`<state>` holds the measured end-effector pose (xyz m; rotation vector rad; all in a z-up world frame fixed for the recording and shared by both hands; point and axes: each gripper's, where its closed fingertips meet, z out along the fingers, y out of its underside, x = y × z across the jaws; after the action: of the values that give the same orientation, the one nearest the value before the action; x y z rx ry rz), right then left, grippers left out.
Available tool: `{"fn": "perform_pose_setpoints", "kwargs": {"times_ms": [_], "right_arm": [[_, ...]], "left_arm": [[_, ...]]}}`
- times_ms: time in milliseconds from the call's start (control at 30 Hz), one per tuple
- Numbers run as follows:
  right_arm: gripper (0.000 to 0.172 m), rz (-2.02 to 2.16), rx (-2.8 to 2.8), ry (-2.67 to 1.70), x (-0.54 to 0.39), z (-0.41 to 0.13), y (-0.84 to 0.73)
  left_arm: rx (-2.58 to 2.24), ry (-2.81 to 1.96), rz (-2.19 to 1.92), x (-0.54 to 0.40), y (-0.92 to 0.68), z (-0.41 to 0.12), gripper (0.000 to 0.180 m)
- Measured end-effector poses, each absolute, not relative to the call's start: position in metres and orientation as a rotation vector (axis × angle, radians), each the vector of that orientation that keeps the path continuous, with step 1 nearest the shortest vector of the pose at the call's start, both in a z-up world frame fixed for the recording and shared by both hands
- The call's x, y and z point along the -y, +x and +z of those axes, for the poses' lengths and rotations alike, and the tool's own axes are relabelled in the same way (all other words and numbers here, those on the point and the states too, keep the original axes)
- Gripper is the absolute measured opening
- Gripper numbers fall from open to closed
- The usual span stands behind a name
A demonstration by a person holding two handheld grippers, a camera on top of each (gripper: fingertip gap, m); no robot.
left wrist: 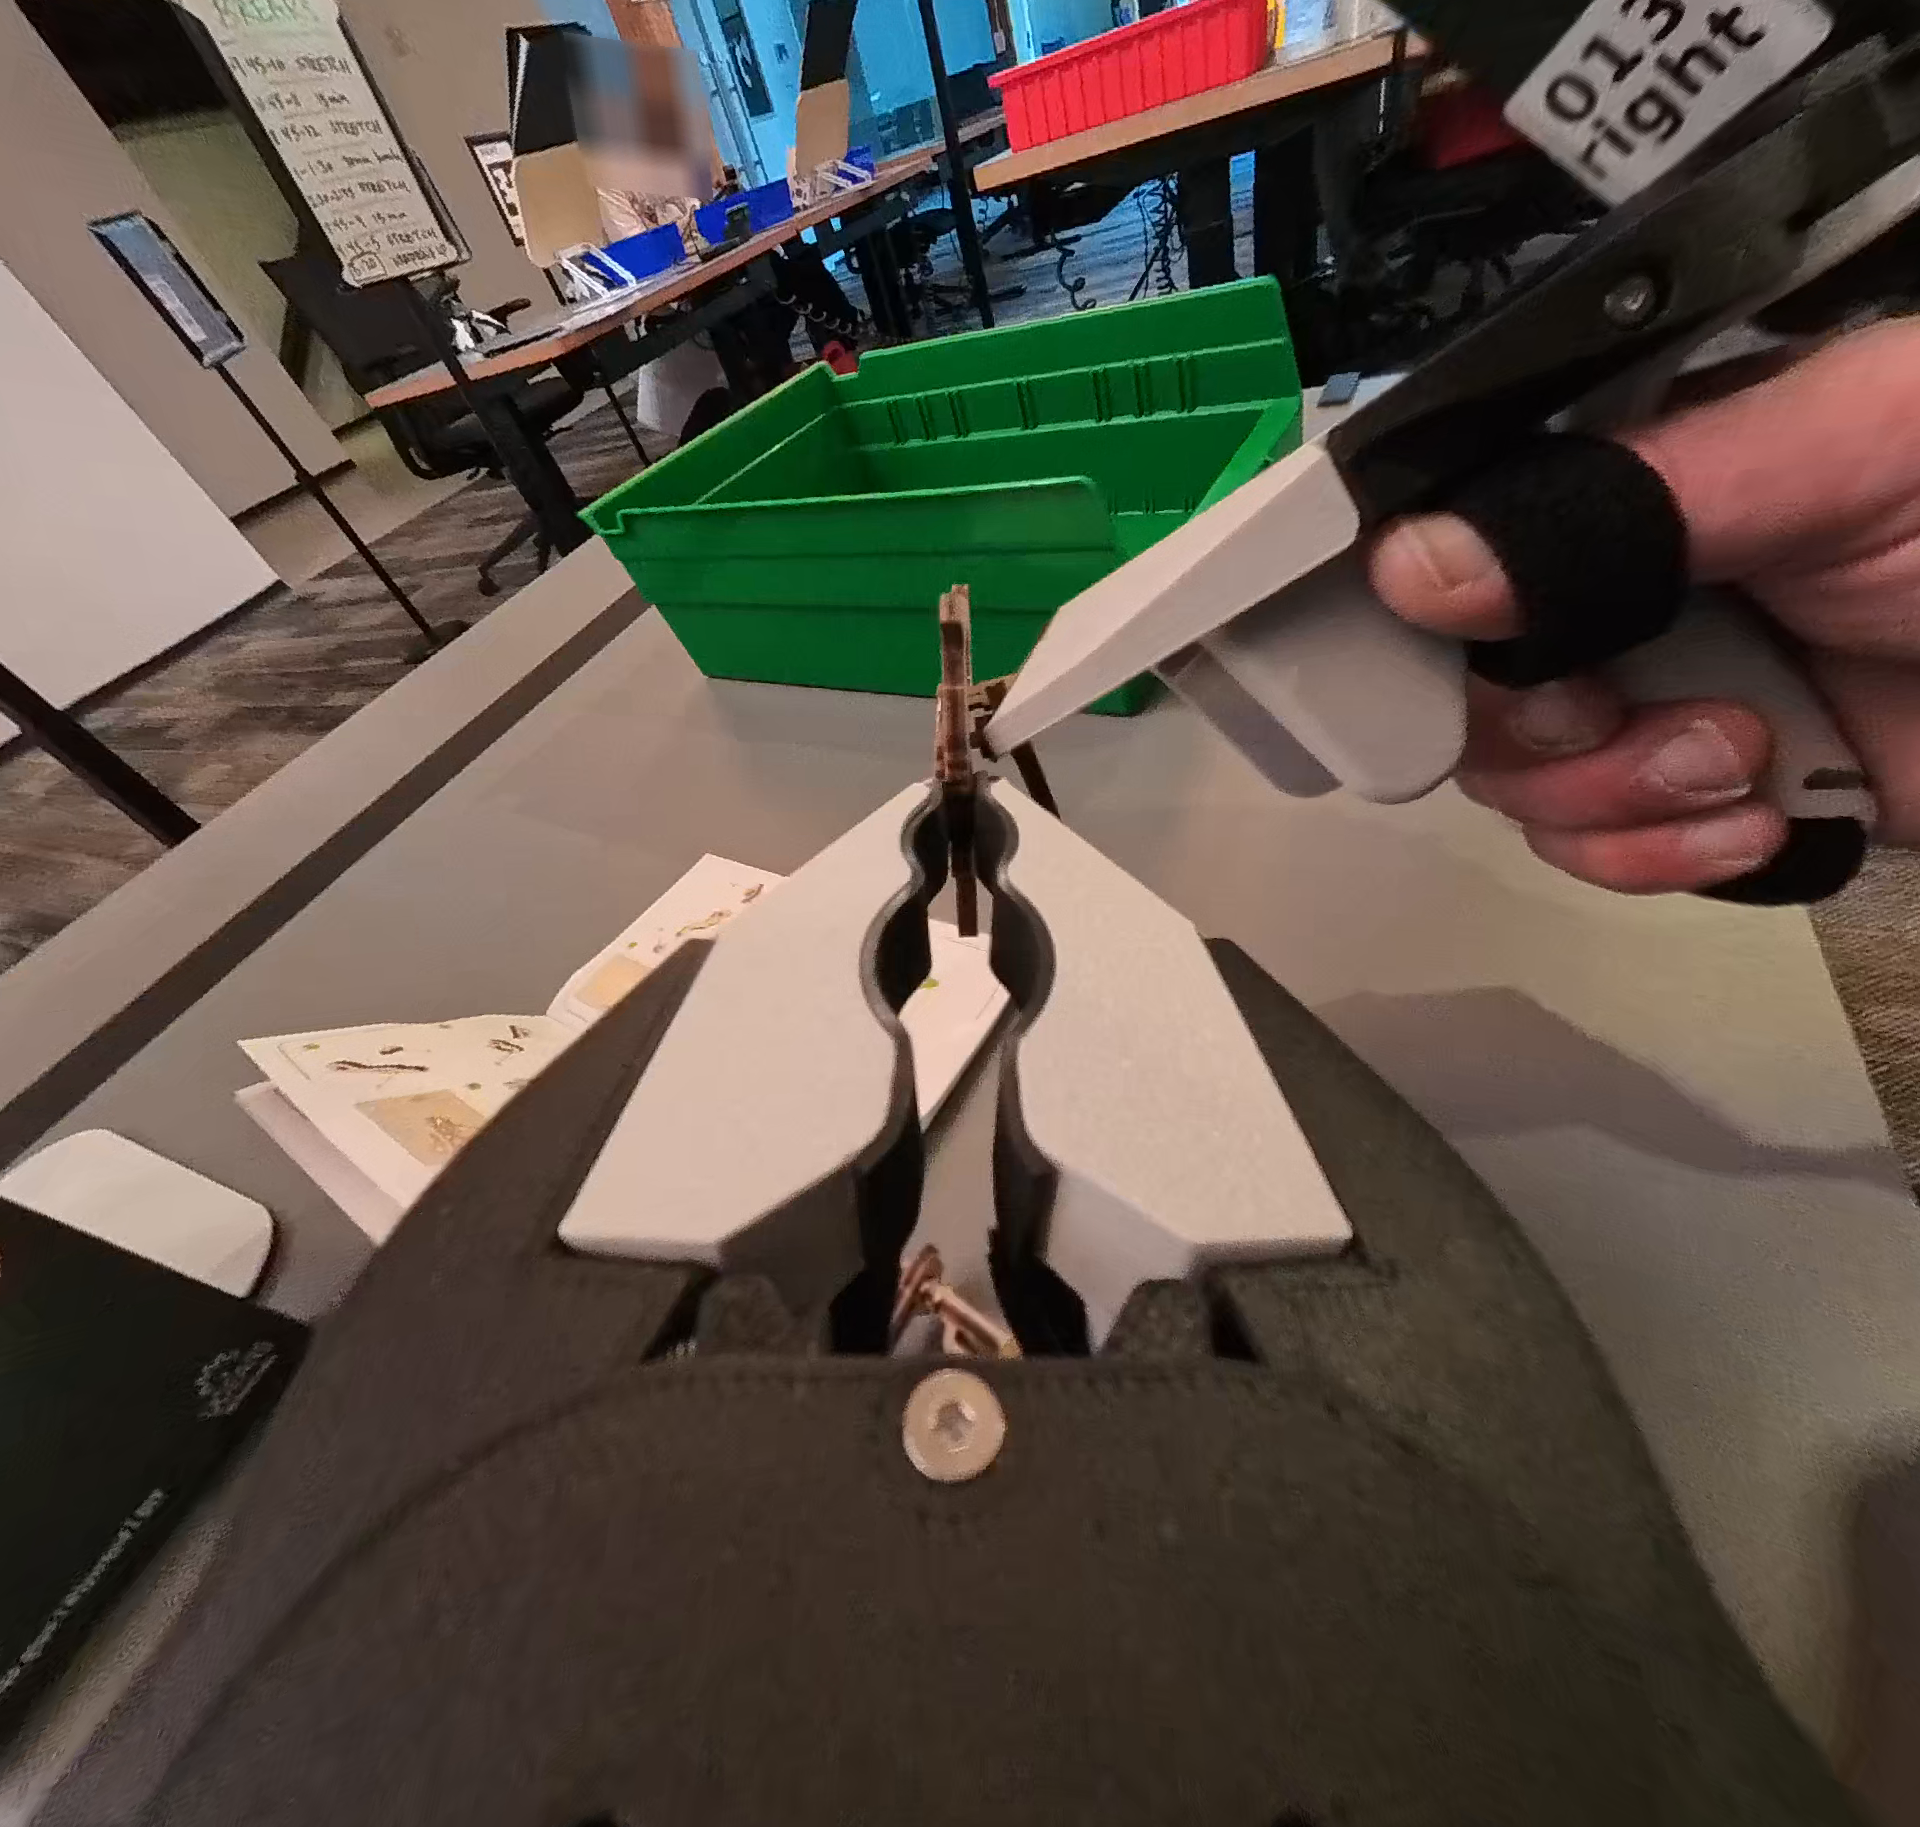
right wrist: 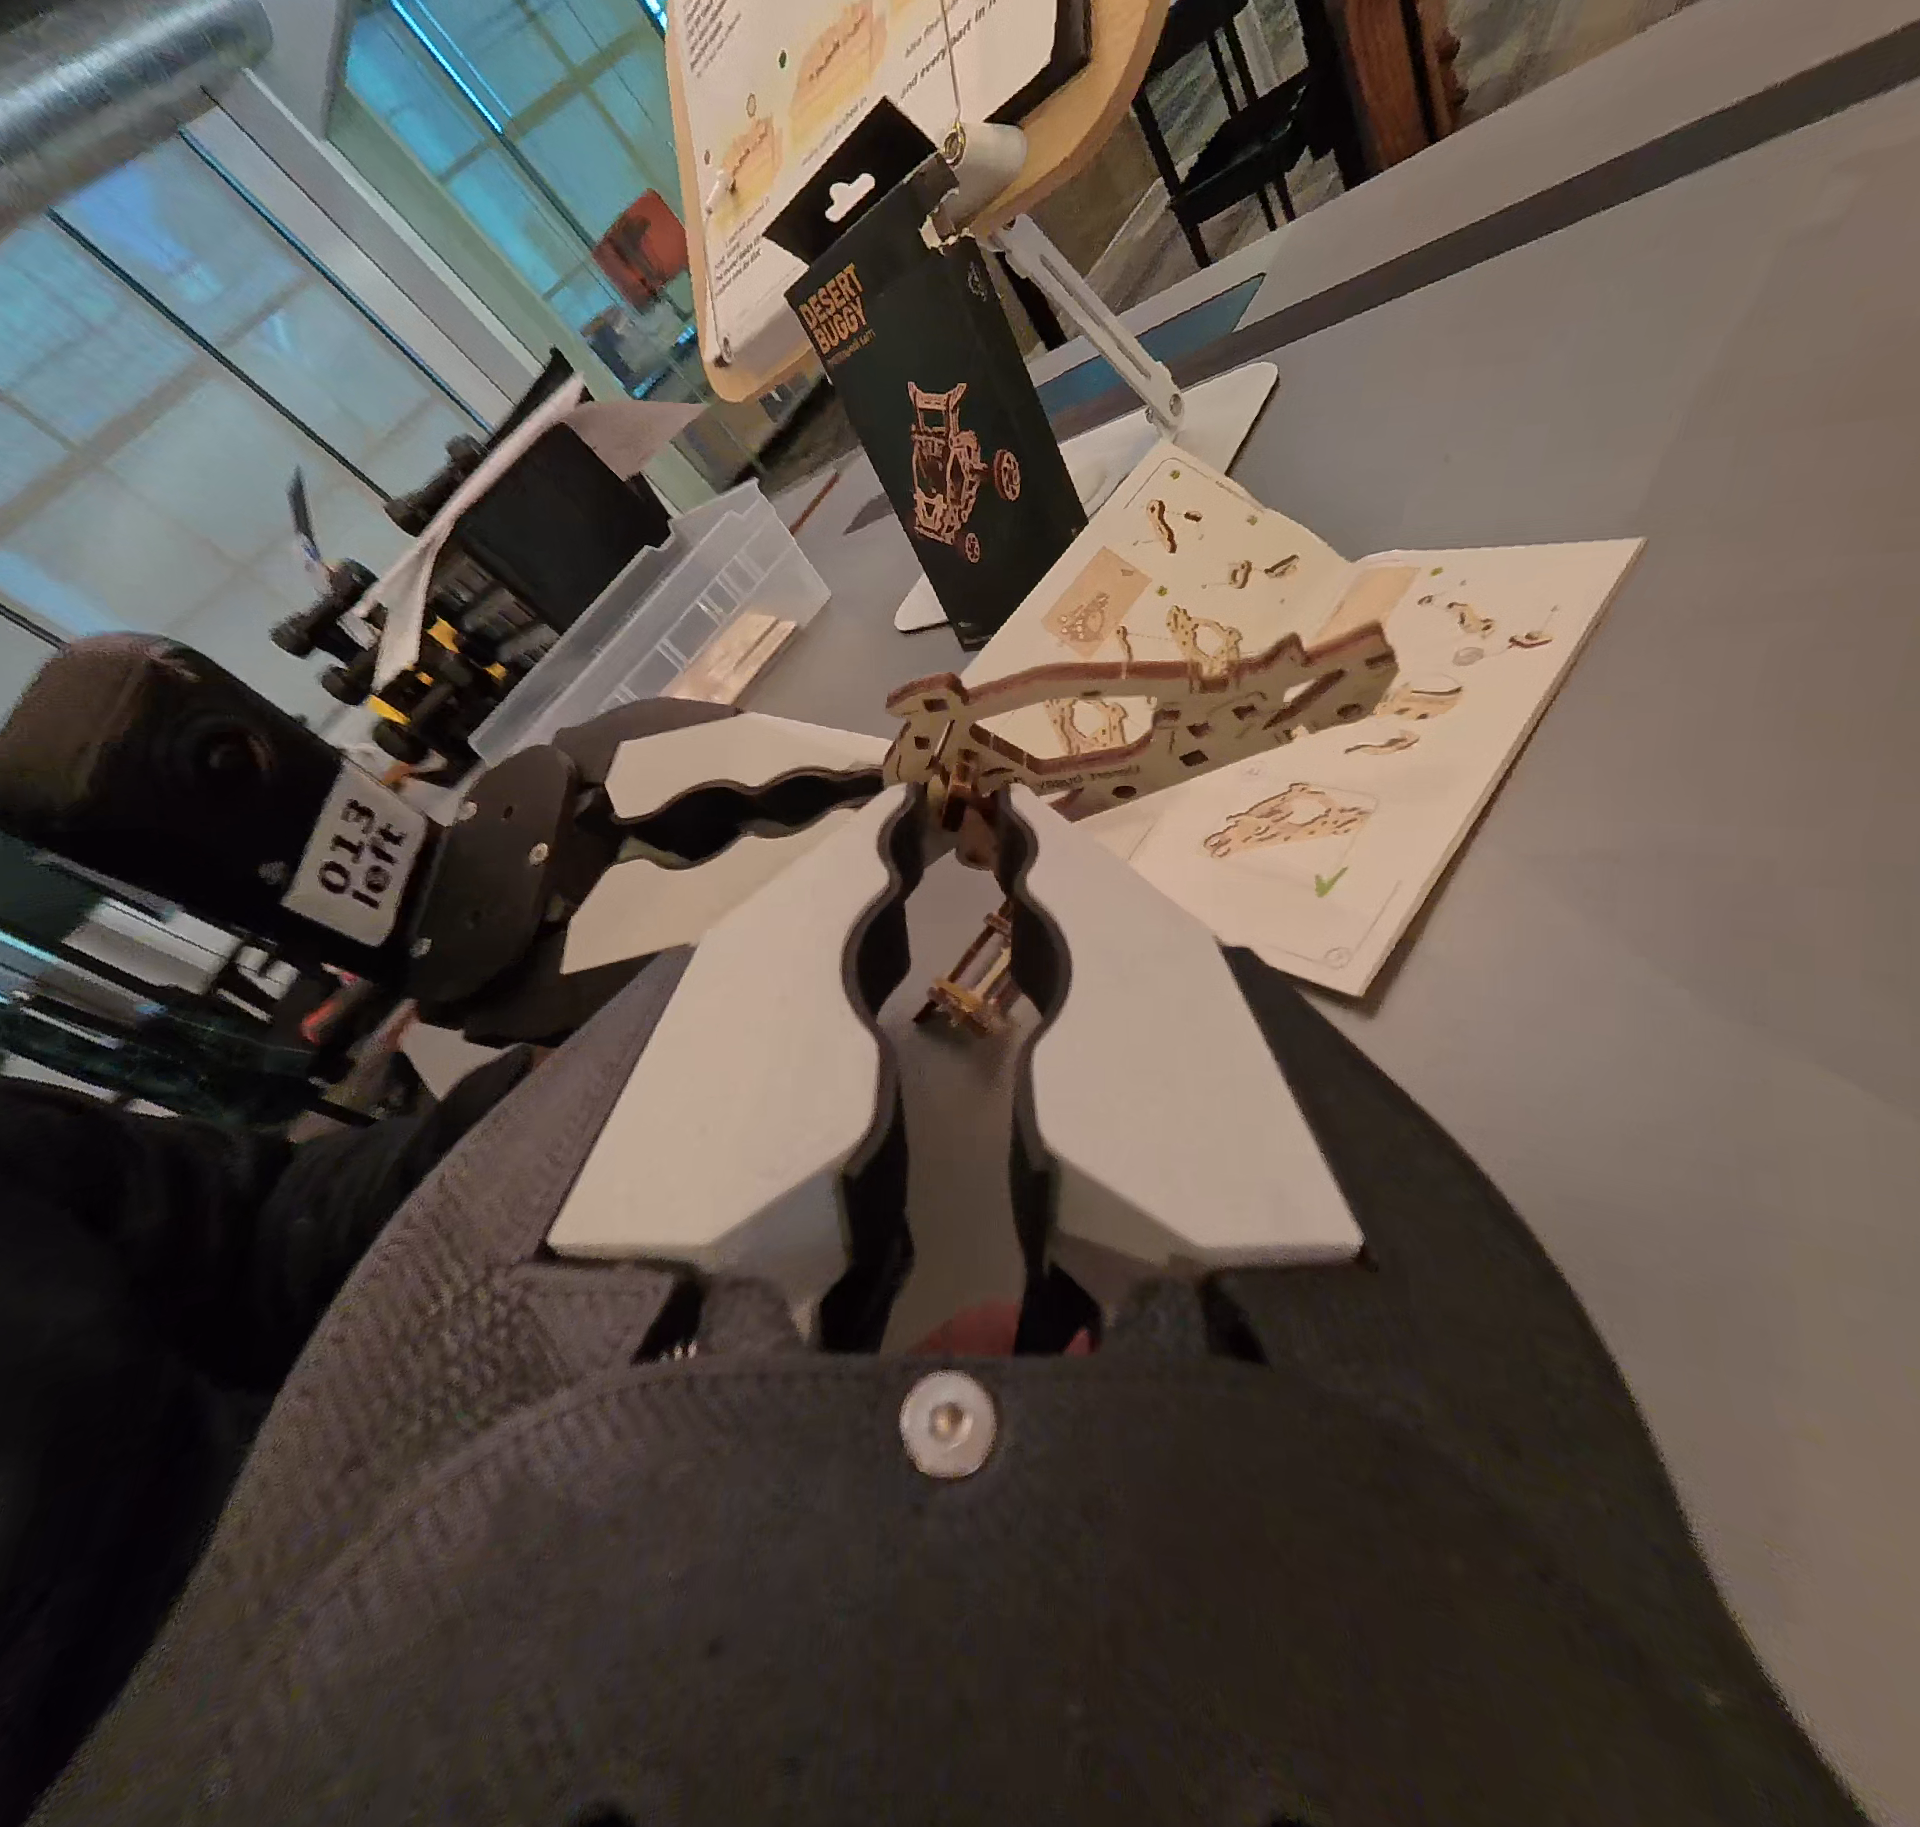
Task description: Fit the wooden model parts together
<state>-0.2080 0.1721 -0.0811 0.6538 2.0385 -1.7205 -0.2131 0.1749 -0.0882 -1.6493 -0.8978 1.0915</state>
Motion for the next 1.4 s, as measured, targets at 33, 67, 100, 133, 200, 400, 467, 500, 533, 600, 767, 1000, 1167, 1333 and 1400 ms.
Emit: {"fn": "perform_pose_setpoints", "kwargs": {"times_ms": [33, 67, 100, 133, 200, 400, 467, 500, 533, 600, 767, 1000, 1167, 1333, 1400], "right_arm": [[0.013, -1.711, -2.006, 0.672, -0.172, -0.081, -0.209], [0.019, -1.706, -1.991, 0.687, -0.173, -0.081, -0.21], [0.02, -1.698, -2.004, 0.692, -0.174, -0.083, -0.211], [0.019, -1.694, -2.024, 0.691, -0.175, -0.085, -0.212], [0.02, -1.698, -2.035, 0.695, -0.177, -0.085, -0.213], [0.02, -1.685, -2.047, 0.683, -0.172, -0.085, -0.21], [0.016, -1.68, -2.047, 0.693, -0.17, -0.086, -0.21], [0.011, -1.678, -2.046, 0.7, -0.169, -0.087, -0.211], [0.01, -1.681, -2.036, 0.707, -0.169, -0.086, -0.211], [0.01, -1.689, -2.023, 0.718, -0.168, -0.087, -0.212], [0.009, -1.711, -1.968, 0.743, -0.164, -0.084, -0.213], [0.008, -1.743, -1.848, 0.774, -0.162, -0.079, -0.213], [0.007, -1.745, -1.9, 0.72, -0.166, -0.078, -0.211], [0.007, -1.726, -1.95, 0.677, -0.174, -0.078, -0.213], [0.007, -1.715, -1.955, 0.678, -0.176, -0.08, -0.213]], "left_arm": [[0.911, -1.641, 1.076, -0.174, -0.214, -0.09, 0.001], [0.931, -1.641, 1.073, -0.171, -0.215, -0.092, 0.001], [0.94, -1.637, 1.068, -0.169, -0.215, -0.093, 0.001], [0.946, -1.624, 1.06, -0.168, -0.215, -0.092, 0.001], [0.955, -1.624, 1.068, -0.164, -0.216, -0.093, 0.001], [0.939, -1.637, 1.081, -0.168, -0.215, -0.093, 0.001], [0.93, -1.658, 1.109, -0.168, -0.216, -0.094, 0.001], [0.926, -1.653, 1.103, -0.17, -0.215, -0.093, 0.001], [0.929, -1.649, 1.096, -0.17, -0.215, -0.093, 0.001], [0.934, -1.651, 1.1, -0.169, -0.216, -0.093, 0.001], [0.952, -1.615, 1.08, -0.167, -0.216, -0.091, 0.001], [0.966, -1.565, 1.043, -0.166, -0.215, -0.087, 0.001], [0.928, -1.535, 0.949, -0.17, -0.213, -0.085, 0.0], [0.872, -1.516, 0.877, -0.18, -0.211, -0.081, 0.004], [0.862, -1.526, 0.861, -0.183, -0.211, -0.083, 0.005]]}}
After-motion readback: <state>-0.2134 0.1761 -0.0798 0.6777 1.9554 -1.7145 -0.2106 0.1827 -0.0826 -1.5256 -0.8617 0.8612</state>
